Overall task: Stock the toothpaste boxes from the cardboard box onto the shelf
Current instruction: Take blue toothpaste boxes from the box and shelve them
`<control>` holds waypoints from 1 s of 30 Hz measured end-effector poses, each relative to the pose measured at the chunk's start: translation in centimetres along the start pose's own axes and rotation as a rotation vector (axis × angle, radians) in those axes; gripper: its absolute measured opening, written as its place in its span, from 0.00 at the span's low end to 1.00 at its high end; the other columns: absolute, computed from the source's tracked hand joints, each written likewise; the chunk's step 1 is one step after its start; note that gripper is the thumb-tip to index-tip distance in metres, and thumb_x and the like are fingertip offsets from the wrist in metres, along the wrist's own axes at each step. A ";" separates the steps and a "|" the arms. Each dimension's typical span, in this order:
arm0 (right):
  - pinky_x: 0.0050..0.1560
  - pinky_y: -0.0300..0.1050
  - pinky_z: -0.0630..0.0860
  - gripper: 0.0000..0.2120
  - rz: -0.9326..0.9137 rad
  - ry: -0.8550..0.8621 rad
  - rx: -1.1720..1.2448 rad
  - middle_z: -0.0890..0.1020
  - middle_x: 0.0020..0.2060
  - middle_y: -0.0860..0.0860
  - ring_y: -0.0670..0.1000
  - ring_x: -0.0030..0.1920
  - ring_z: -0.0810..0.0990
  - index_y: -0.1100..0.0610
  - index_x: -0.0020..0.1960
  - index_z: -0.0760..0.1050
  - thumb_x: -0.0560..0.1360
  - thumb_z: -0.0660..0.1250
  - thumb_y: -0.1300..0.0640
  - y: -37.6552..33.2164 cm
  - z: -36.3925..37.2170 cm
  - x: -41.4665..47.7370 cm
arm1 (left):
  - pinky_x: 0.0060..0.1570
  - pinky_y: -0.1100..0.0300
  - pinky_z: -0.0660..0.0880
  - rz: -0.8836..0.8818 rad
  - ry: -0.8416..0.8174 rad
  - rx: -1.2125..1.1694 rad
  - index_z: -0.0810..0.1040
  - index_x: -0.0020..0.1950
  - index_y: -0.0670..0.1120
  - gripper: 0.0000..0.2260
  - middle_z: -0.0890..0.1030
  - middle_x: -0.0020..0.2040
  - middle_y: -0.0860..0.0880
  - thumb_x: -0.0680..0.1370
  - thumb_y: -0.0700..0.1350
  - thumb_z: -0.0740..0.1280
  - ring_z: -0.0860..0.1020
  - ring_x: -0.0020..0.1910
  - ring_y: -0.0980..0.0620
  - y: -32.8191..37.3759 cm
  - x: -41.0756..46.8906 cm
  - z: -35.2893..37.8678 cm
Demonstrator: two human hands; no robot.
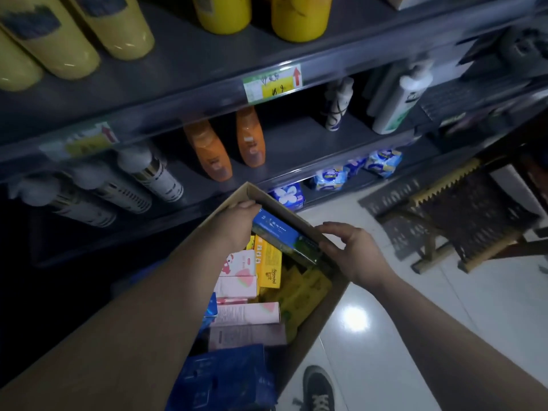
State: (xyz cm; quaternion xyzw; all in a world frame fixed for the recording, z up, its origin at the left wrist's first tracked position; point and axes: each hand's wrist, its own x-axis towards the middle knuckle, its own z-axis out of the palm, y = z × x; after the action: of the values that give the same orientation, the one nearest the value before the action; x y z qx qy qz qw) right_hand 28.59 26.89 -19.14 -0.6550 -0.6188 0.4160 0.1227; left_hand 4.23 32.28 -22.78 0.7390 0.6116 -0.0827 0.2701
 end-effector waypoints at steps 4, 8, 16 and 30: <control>0.63 0.42 0.70 0.13 0.009 0.012 0.061 0.80 0.60 0.44 0.45 0.61 0.76 0.45 0.57 0.81 0.75 0.68 0.58 0.7 0.4 0.0 | 0.69 0.54 0.64 0.063 0.028 0.296 0.57 0.78 0.49 0.30 0.62 0.73 0.47 0.76 0.35 0.59 0.64 0.69 0.44 0.3 0.5 0.3; 0.56 0.35 0.67 0.13 0.021 0.015 0.084 0.81 0.58 0.43 0.44 0.58 0.77 0.47 0.57 0.80 0.76 0.67 0.59 1.0 0.6 -0.1 | 0.64 0.55 0.65 0.080 0.083 0.410 0.68 0.69 0.49 0.20 0.68 0.65 0.47 0.77 0.38 0.58 0.66 0.64 0.45 0.7 0.3 0.6; 0.58 0.44 0.74 0.14 0.099 0.059 0.133 0.80 0.50 0.45 0.48 0.57 0.79 0.49 0.61 0.79 0.76 0.66 0.59 0.2 -0.1 -1.5 | 0.64 0.50 0.67 0.219 0.195 0.051 0.75 0.64 0.47 0.18 0.75 0.64 0.50 0.75 0.38 0.67 0.68 0.66 0.45 -0.5 -3.3 -1.4; 0.45 0.56 0.81 0.16 0.231 -0.014 0.364 0.81 0.44 0.57 0.62 0.43 0.83 0.55 0.45 0.75 0.81 0.56 0.47 -8.3 -4.9 -6.0 | 0.63 0.59 0.63 0.205 0.464 -0.315 0.76 0.64 0.47 0.21 0.66 0.69 0.56 0.72 0.36 0.73 0.68 0.67 0.50 3.1 -16.6 -9.2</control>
State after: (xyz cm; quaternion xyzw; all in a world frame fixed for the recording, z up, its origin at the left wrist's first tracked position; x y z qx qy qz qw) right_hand 26.86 24.82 -8.11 -0.6858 -0.4550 0.5366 0.1863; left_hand 1.34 22.28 -6.59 0.7452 0.5845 0.2121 0.2411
